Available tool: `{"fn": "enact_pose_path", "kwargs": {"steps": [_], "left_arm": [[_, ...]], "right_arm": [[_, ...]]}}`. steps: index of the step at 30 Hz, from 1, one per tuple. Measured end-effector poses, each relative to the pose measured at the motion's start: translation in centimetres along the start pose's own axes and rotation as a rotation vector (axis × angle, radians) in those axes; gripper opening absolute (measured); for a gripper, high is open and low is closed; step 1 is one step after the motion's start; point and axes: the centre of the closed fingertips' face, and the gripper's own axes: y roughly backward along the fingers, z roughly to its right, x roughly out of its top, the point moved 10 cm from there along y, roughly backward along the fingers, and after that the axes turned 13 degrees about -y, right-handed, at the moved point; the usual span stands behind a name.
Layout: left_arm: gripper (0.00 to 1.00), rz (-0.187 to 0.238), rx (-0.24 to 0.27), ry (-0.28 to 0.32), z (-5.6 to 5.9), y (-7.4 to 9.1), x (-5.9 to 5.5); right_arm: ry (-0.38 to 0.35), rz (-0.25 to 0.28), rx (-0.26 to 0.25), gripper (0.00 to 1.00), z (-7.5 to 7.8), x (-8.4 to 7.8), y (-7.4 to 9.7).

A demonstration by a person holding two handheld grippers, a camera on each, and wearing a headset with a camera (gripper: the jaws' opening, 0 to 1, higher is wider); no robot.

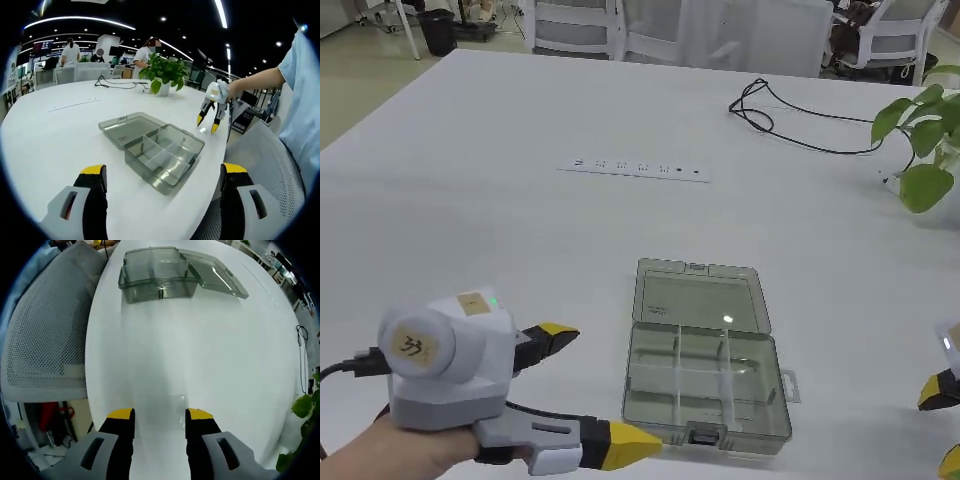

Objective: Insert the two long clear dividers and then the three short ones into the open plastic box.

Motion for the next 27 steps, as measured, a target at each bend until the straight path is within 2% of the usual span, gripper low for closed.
{"fn": "enact_pose_path", "kwargs": {"steps": [2,5,6,9,12,15,17,22,27], "left_arm": [[0.96,0.004,0.002,0.005,0.0,0.0,0.0],[0.96,0.006,0.003,0.007,0.0,-0.1,-0.1],[0.95,0.006,0.002,0.007,0.0,-0.1,0.0],[0.95,0.013,0.003,0.008,0.0,-0.1,0.1],[0.95,0.013,0.001,0.006,0.0,-0.1,0.1],[0.95,0.011,0.000,0.007,0.1,-0.1,0.1],[0.95,0.013,-0.001,0.008,0.1,-0.1,0.1],[0.94,0.010,-0.001,0.010,0.1,-0.1,0.1],[0.94,0.012,-0.002,0.012,0.0,-0.2,0.1]], "right_arm": [[0.028,-0.007,-0.007,0.38,0.0,0.0,-0.2],[0.014,-0.003,-0.006,0.36,0.2,0.0,0.0],[0.031,-0.003,-0.011,0.35,0.2,0.0,0.0],[0.083,-0.044,-0.052,0.35,0.8,-0.5,-0.4],[0.065,-0.032,-0.046,0.36,0.9,-0.6,-0.5],[0.079,-0.027,-0.064,0.35,0.9,-0.7,-0.4],[0.019,-0.017,-0.055,0.39,1.1,-0.8,-0.5],[0.024,0.002,-0.068,0.42,1.6,-0.7,-0.3],[0.037,-0.031,-0.055,0.43,1.9,-0.8,-0.8]]}}
